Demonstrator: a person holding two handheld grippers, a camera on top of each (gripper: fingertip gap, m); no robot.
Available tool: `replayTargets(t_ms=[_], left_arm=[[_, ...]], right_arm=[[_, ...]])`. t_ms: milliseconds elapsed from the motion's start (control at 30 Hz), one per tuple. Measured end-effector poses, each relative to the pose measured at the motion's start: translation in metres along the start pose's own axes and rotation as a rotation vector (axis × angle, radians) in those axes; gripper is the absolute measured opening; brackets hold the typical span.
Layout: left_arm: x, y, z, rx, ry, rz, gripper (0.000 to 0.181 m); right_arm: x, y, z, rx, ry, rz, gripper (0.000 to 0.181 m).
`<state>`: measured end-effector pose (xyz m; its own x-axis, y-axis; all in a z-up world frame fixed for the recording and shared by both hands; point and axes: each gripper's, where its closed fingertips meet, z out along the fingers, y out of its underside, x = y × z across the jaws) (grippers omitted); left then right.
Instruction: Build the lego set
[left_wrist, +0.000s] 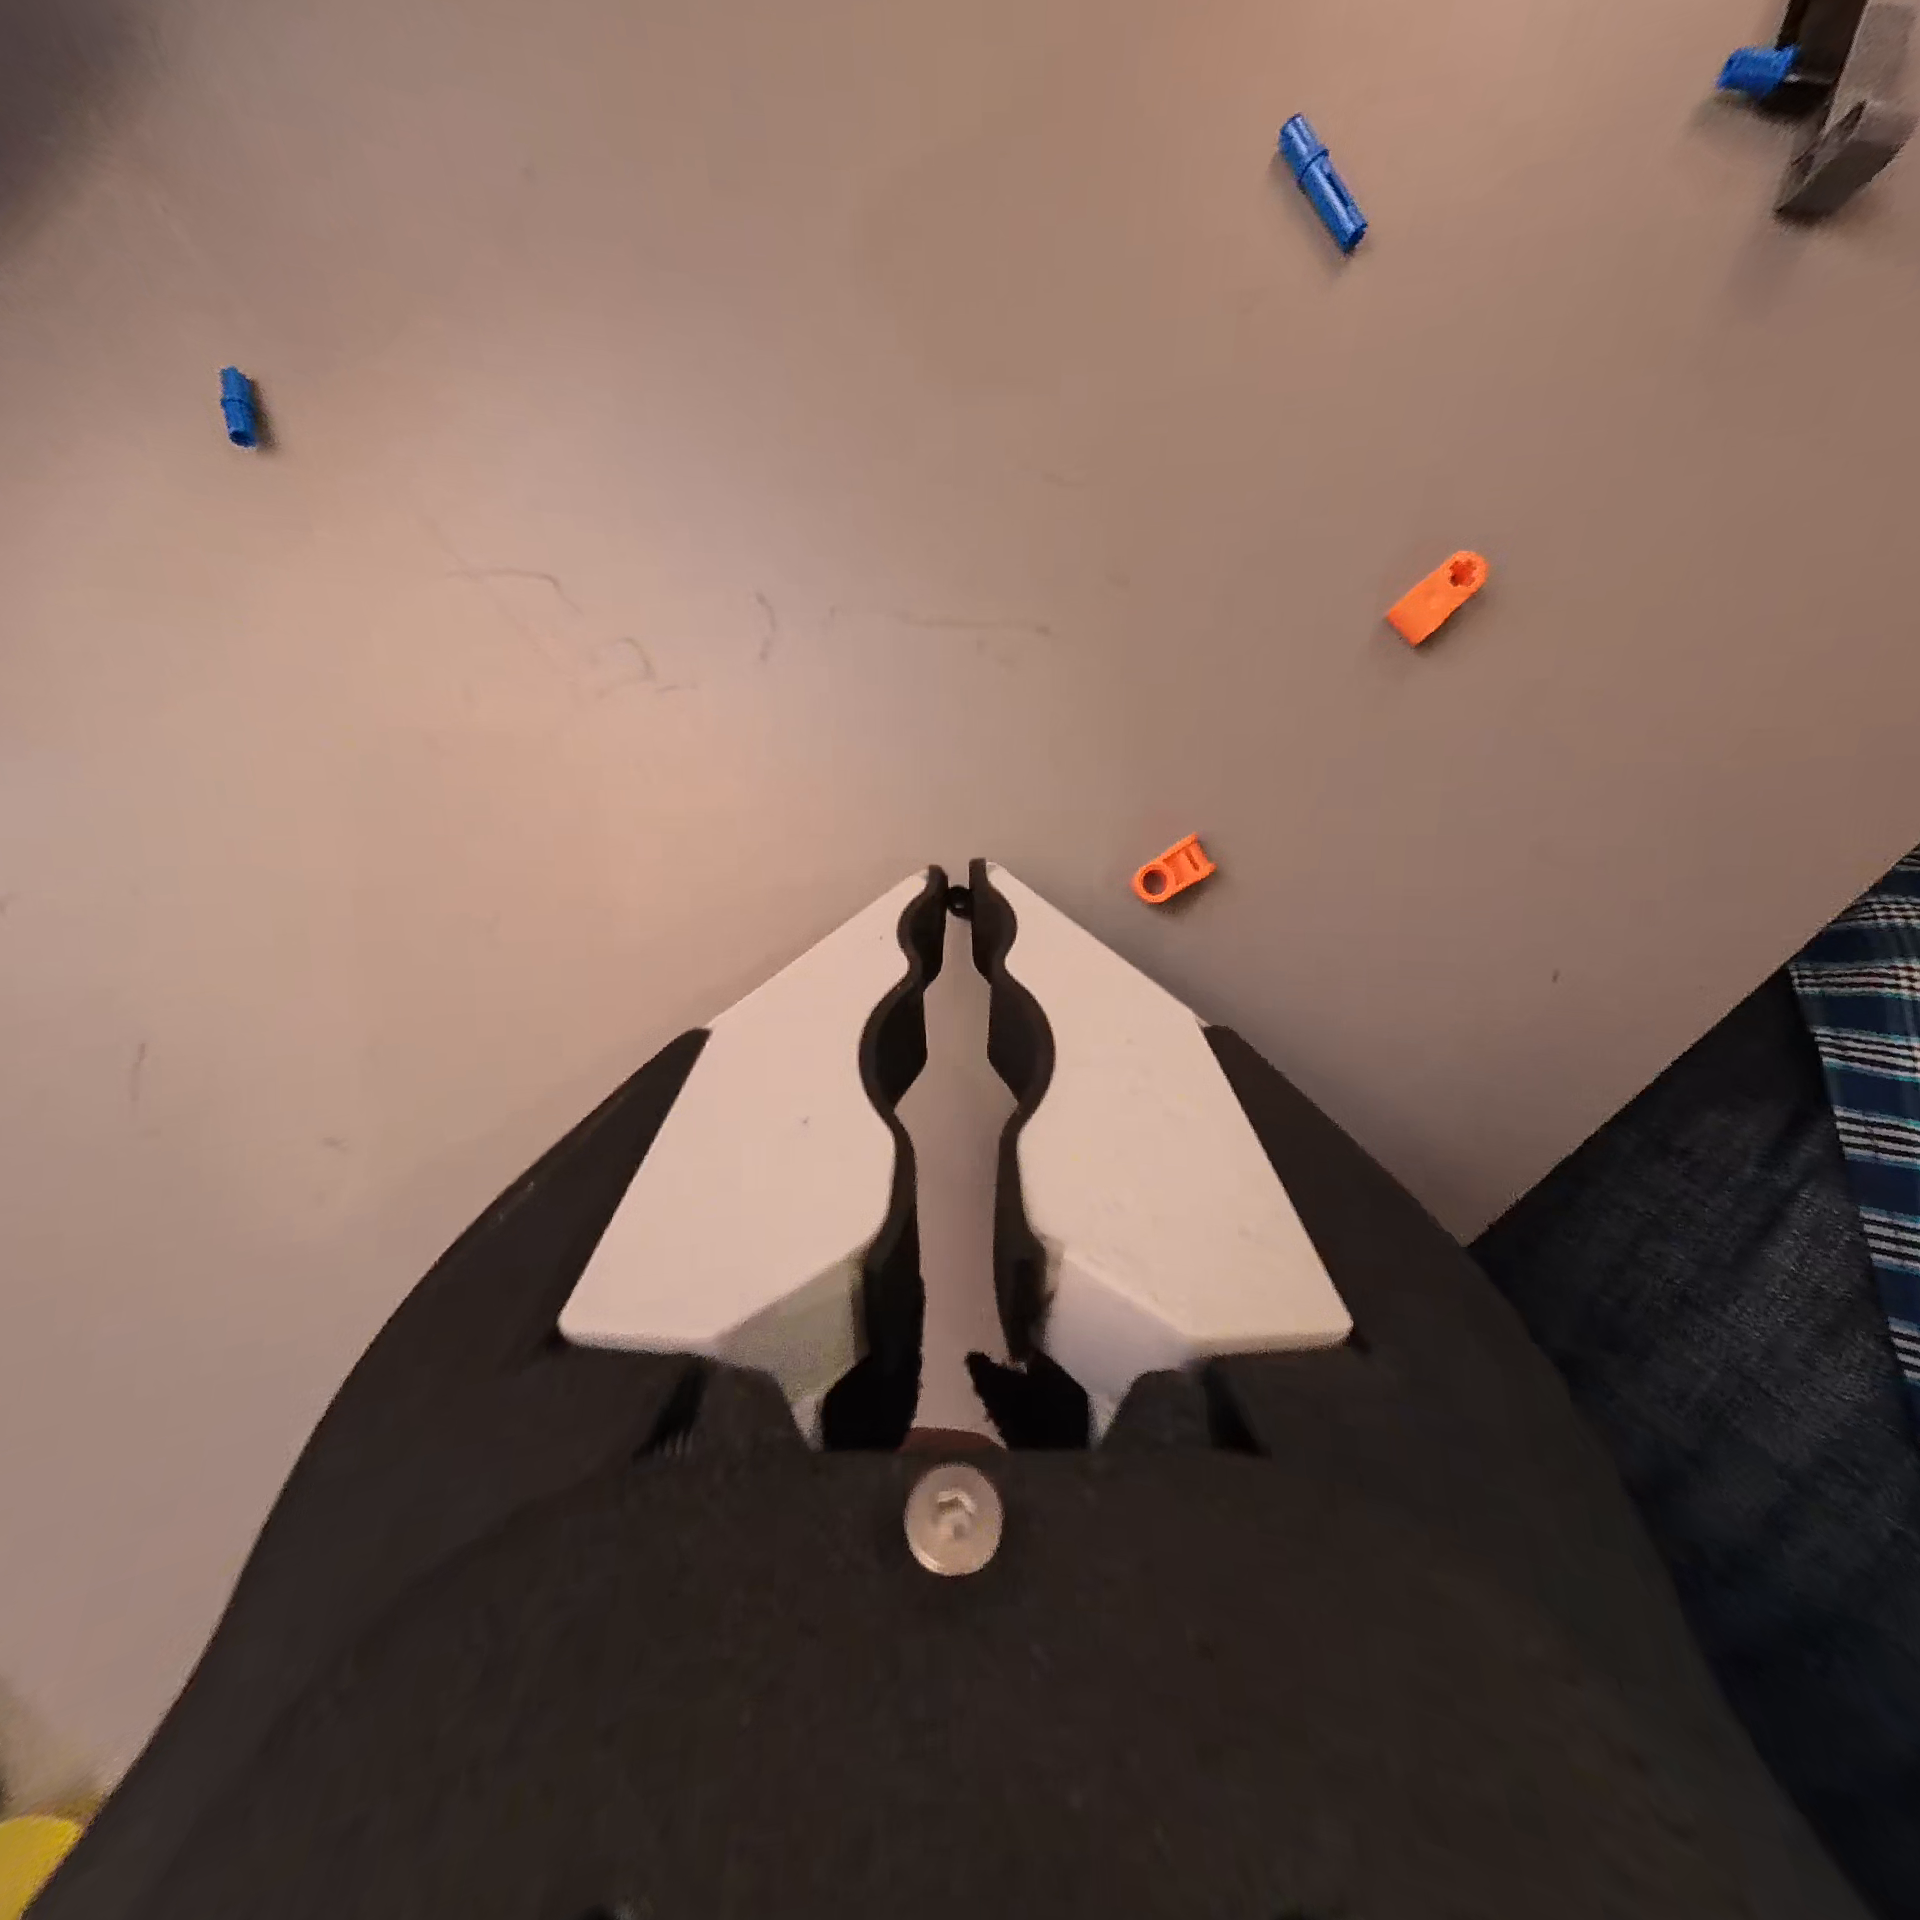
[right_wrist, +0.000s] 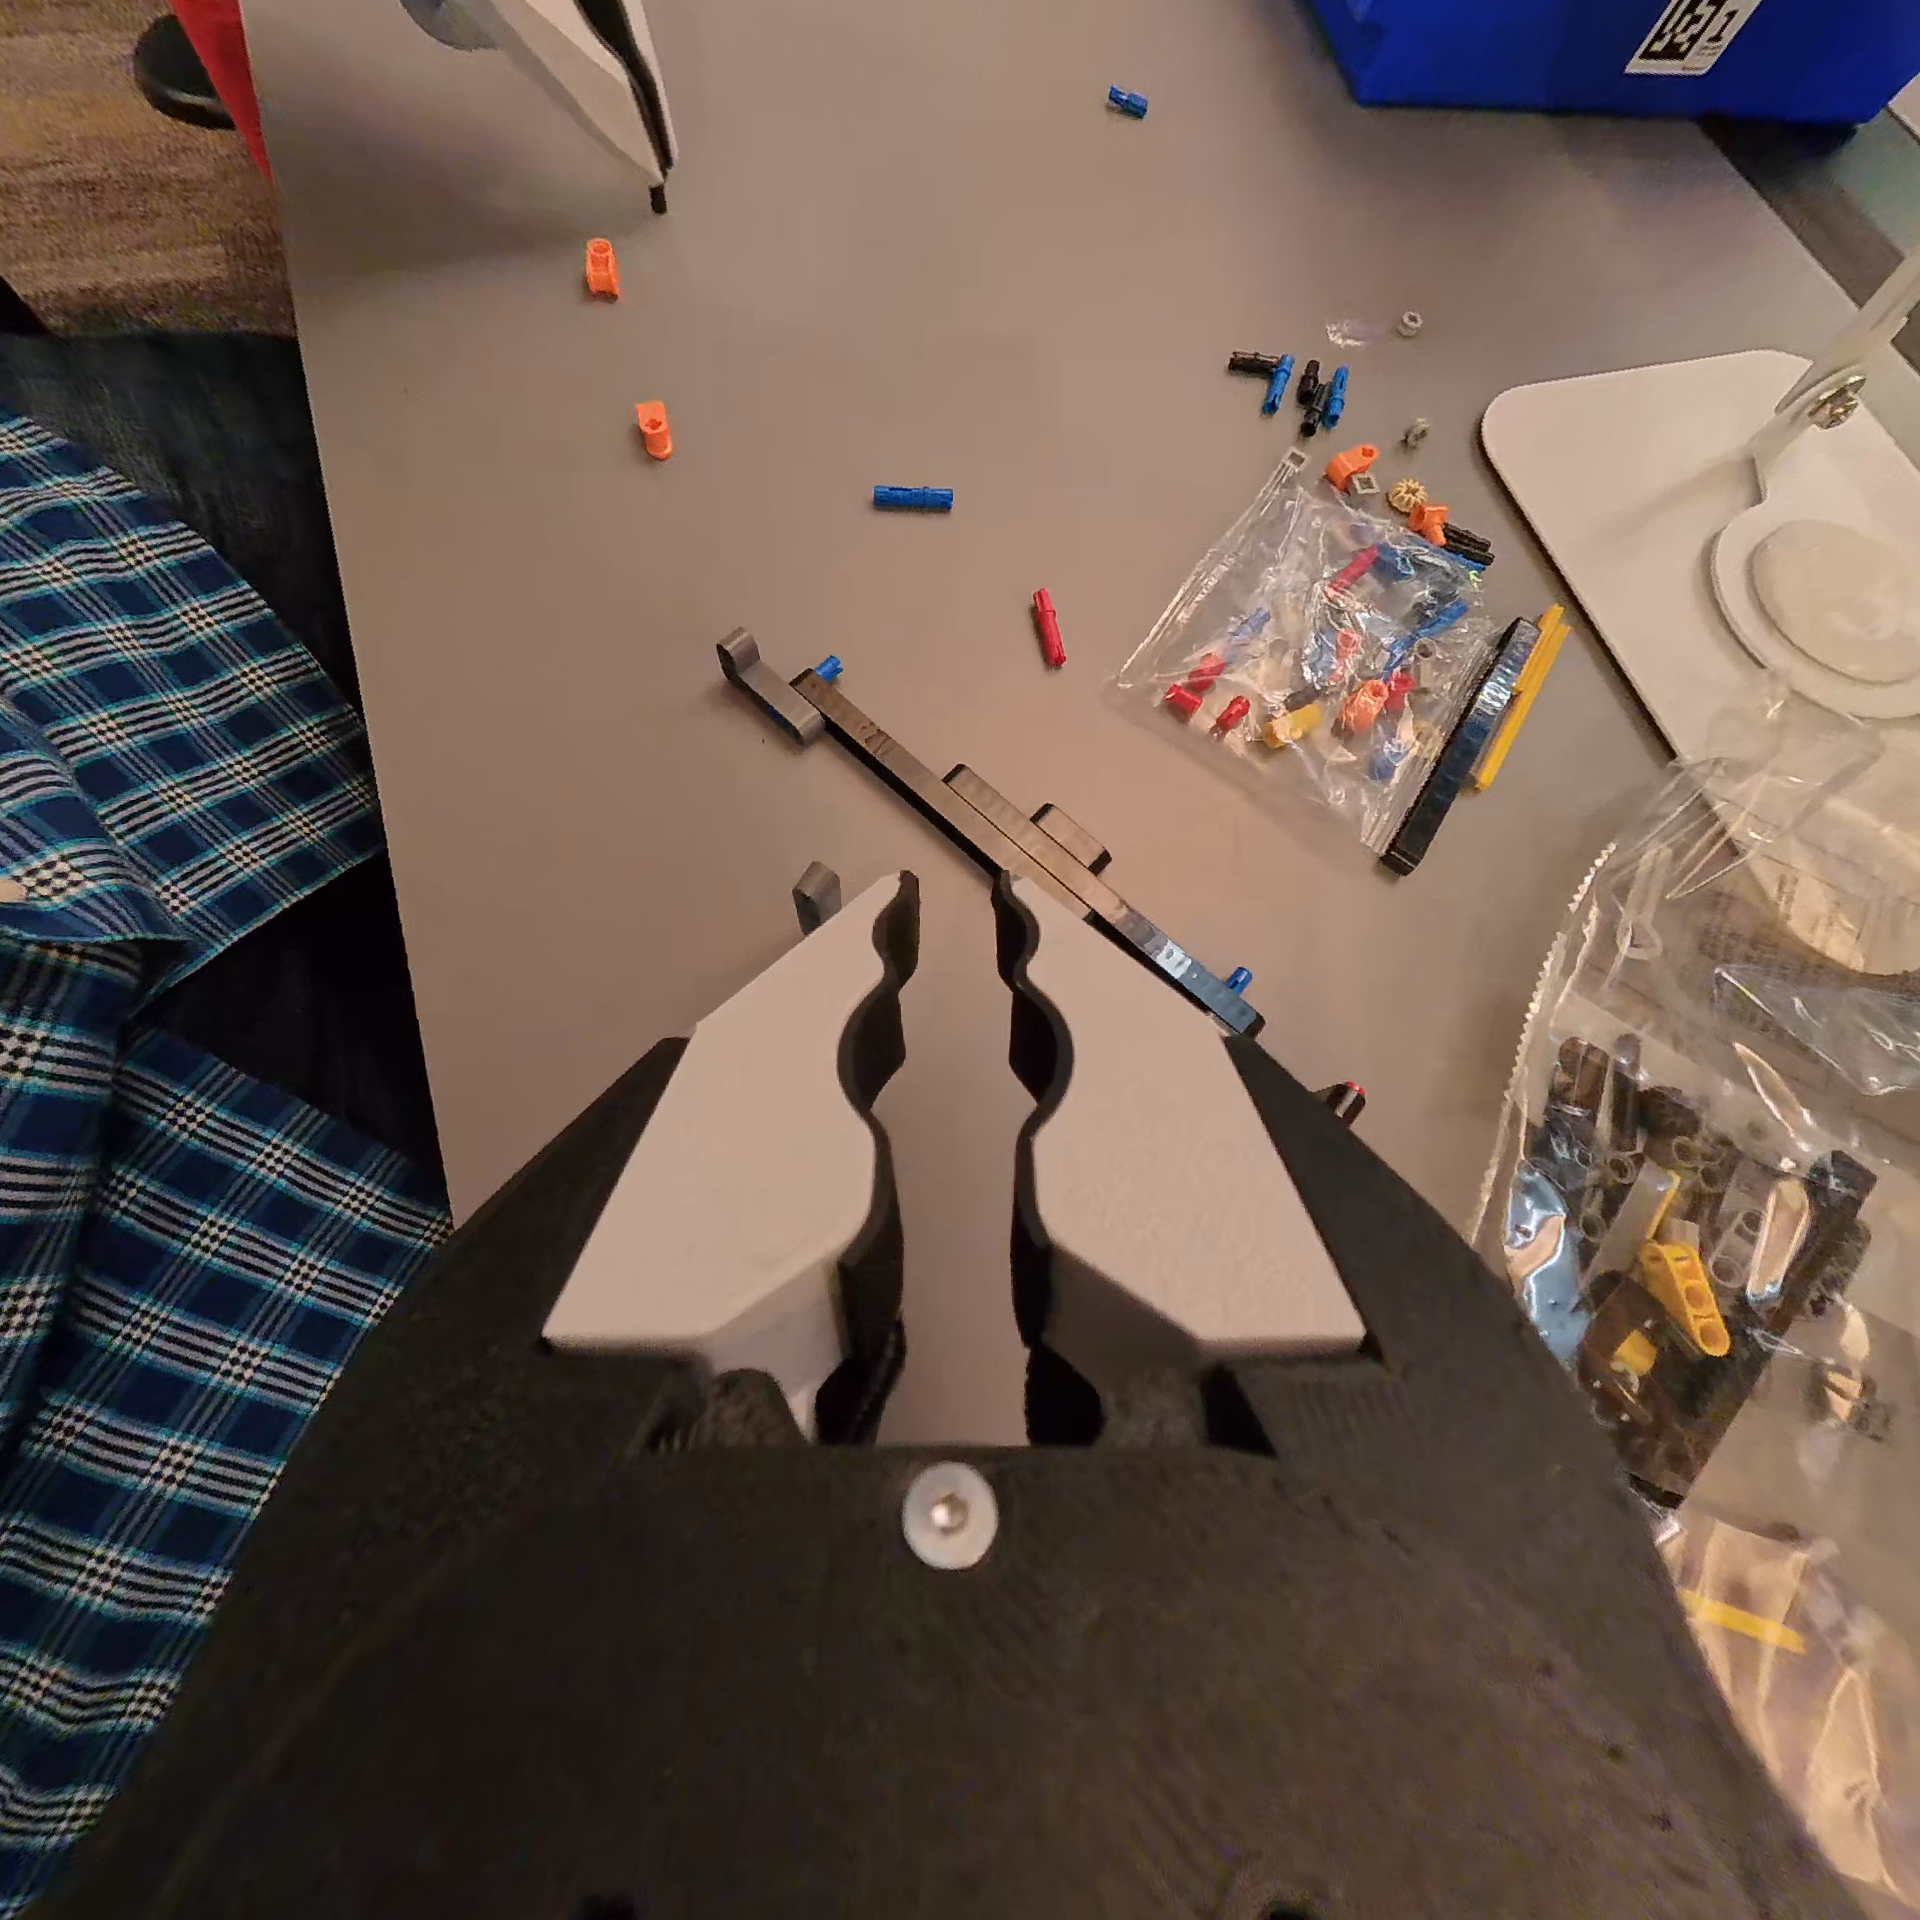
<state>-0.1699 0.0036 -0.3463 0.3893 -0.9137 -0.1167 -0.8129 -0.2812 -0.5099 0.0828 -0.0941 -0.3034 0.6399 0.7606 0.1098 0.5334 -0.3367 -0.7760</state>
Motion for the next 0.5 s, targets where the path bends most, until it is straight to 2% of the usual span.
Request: replayTargets(t_ms=[100, 167, 333, 400, 500], left_arm=[[-0.003, -0.007, 0.0, 0.037, -0.006, -0.028, 0.002], [-0.002, -0.022, -0.004, 0.106, 0.018, -0.079, 0.002], [0.023, -0.089, -0.02, 0.36, 0.207, -0.234, 0.001], [0.036, -0.112, -0.026, 0.426, 0.271, -0.247, 0.001], [0.052, -0.141, -0.036, 0.525, 0.388, -0.291, 0.001]], right_arm=[[-0.001, -0.005, 0.0, 0.006, -0.002, -0.01, 0.012], [-0.001, -0.016, -0.002, 0.031, 0.001, -0.026, 0.012], [-0.008, -0.063, -0.006, 0.151, -0.006, -0.102, 0.012], [-0.011, -0.085, -0.005, 0.194, 0.005, -0.161, 0.007], [-0.018, -0.11, 0.003, 0.233, 0.001, -0.215, 0.011]])
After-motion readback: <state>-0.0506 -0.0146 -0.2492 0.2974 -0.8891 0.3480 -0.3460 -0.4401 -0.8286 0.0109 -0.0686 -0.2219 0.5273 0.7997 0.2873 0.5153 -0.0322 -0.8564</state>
